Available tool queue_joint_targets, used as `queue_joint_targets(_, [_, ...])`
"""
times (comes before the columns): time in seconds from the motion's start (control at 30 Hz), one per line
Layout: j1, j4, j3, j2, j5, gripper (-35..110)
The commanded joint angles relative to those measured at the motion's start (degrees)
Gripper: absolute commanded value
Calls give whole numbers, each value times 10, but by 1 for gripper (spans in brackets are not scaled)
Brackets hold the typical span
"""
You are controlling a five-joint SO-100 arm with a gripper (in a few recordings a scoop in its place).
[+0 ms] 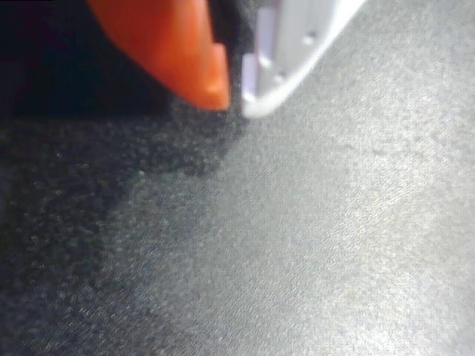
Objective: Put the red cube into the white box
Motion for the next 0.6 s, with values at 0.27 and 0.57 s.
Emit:
queue_joint_targets(0.27, [-11, -10, -2, 4, 4, 0])
queue_joint_targets(0.57, [-13, -40, -76, -25, -12, 0])
